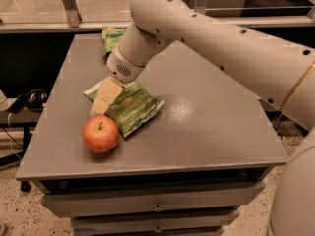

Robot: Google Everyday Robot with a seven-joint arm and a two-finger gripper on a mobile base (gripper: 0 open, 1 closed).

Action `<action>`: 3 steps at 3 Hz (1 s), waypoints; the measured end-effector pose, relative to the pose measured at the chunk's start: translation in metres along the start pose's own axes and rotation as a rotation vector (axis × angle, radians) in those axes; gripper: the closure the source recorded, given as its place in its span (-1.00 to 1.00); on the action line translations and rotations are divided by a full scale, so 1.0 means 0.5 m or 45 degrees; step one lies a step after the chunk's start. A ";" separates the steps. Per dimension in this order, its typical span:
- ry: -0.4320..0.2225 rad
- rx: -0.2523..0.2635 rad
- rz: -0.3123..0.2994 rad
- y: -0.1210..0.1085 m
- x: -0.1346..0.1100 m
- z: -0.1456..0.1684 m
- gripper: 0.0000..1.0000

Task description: Move green jalapeno chip bag near apple

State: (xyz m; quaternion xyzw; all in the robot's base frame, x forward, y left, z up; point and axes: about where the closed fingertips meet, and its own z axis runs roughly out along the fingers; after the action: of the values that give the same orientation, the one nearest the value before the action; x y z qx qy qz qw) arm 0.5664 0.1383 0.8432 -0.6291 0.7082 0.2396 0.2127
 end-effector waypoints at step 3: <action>-0.061 0.109 0.093 -0.091 0.003 -0.018 -1.00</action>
Offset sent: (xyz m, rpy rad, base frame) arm 0.0298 0.0040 -0.0104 -0.0004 0.0228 -0.0860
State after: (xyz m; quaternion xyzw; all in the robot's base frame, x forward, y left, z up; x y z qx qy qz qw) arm 0.6115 0.1275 0.8461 -0.5874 0.7349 0.2316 0.2474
